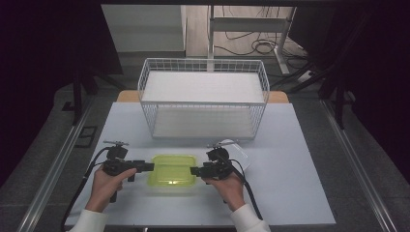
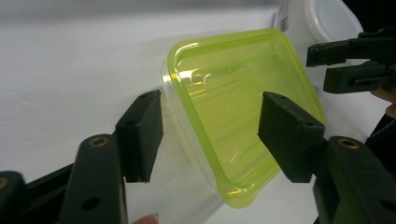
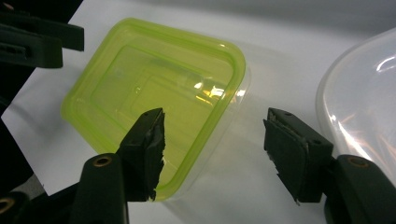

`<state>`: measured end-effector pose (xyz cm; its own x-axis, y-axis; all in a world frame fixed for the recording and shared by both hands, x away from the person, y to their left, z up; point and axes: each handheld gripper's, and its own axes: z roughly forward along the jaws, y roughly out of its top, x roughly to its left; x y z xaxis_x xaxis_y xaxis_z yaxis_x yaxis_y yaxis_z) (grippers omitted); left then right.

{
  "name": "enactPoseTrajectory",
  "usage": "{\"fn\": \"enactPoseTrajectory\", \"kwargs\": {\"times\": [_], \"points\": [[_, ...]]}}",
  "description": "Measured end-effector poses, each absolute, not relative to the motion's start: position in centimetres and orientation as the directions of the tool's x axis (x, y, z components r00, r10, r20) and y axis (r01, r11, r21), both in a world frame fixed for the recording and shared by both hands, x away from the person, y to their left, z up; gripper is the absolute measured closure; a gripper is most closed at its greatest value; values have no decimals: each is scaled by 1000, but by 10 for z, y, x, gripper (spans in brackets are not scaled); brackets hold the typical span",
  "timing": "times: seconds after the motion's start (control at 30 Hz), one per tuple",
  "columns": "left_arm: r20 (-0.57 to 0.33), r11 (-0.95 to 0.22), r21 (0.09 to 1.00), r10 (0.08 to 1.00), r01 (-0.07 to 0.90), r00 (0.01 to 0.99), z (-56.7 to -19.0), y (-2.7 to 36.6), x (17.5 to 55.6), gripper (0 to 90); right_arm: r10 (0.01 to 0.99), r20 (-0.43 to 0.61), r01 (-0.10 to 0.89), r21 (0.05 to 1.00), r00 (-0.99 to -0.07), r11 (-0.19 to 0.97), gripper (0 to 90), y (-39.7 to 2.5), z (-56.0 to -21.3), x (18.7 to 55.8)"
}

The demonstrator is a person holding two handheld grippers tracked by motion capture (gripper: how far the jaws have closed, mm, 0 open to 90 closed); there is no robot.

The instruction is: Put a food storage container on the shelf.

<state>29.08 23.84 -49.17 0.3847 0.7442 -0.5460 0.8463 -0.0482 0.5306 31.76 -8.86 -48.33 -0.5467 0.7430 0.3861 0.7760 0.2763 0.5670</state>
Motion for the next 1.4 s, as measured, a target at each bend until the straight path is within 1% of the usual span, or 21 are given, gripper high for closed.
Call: {"fn": "enactPoseTrajectory", "kwargs": {"times": [0.17,0.27,0.33,0.53,0.83,0.97,1.03,1.1,1.2,1.23,1.27,1.4], "points": [[-551,-43,524,745,851,377,-495,238,292,449,748,394,781,569,-533,257,430,-87,-486,320],[-583,-19,500,732,866,352,-504,242,294,461,747,403,787,562,-529,255,440,-87,-487,321],[-573,-21,489,746,872,339,-507,243,294,476,746,406,791,556,-527,255,456,-87,-488,322],[-597,-35,474,722,880,350,-509,239,294,531,756,374,777,569,-537,271,490,-84,-487,320],[-605,-47,465,712,884,355,-512,236,294,574,745,396,791,543,-537,282,531,-81,-489,319],[-614,-47,458,706,888,354,-514,236,294,623,745,403,801,526,-532,288,555,-78,-492,320],[-634,-37,450,691,892,349,-516,238,295,639,749,402,805,520,-527,287,562,-76,-493,320],[-651,-23,442,680,897,339,-518,240,295,675,752,391,801,522,-530,293,588,-75,-494,319],[-664,-8,442,670,897,333,-516,243,294,729,747,401,802,523,-530,288,633,-74,-493,318],[-670,6,451,662,892,335,-515,244,293,760,733,425,805,523,-531,280,676,-73,-491,316],[-670,6,451,662,892,335,-515,244,293,773,733,425,805,523,-531,280,676,-73,-491,316],[-669,2,466,655,885,350,-512,245,290,788,731,409,784,558,-546,272,742,-76,-485,312]]}}
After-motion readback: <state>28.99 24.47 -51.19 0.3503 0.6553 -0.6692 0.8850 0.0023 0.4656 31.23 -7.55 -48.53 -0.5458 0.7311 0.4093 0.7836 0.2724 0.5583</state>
